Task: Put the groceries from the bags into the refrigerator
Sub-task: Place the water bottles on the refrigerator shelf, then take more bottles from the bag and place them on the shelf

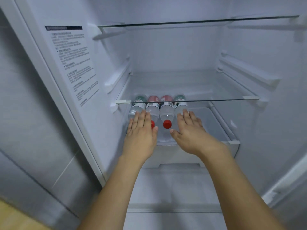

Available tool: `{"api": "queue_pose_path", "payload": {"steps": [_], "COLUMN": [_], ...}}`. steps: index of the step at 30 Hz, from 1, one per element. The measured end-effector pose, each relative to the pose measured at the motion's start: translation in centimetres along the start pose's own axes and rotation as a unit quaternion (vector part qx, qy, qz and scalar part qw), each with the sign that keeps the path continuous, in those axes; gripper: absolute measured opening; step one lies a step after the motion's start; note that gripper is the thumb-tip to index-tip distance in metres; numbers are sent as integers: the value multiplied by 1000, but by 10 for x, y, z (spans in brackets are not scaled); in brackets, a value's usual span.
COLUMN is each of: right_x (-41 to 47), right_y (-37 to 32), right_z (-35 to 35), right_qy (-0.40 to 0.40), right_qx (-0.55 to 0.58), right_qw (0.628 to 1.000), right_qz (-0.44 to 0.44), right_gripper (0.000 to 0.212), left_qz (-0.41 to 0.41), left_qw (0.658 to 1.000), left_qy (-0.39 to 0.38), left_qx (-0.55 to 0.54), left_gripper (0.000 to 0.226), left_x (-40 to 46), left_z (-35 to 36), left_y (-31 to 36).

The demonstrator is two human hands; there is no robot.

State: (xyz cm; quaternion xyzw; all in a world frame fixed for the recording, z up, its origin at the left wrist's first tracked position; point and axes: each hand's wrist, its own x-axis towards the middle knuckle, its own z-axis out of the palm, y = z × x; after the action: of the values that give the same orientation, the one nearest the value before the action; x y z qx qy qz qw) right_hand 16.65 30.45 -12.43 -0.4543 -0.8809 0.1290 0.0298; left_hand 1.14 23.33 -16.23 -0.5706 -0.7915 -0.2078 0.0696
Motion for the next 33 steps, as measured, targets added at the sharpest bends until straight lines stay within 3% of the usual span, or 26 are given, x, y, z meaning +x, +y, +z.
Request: {"api": "queue_pose_path", "payload": {"steps": [18,33], "right_x": [-64,-156], "right_y": [-37,-146], "right_z": [-5,2], "right_qy": [-66,-105], "right_qx": [4,-18], "right_qw": [985,945], "right_qz": [-159,-308], "right_gripper": [70,67], "left_qz": [-115,-250], "left_qw": [992,958], "left_qy": [36,53], "left_qx": [41,129], "left_gripper": [59,60], "left_x": [-118,-260], "left_z": [-89,-177], "left_y": [19,-1]}}
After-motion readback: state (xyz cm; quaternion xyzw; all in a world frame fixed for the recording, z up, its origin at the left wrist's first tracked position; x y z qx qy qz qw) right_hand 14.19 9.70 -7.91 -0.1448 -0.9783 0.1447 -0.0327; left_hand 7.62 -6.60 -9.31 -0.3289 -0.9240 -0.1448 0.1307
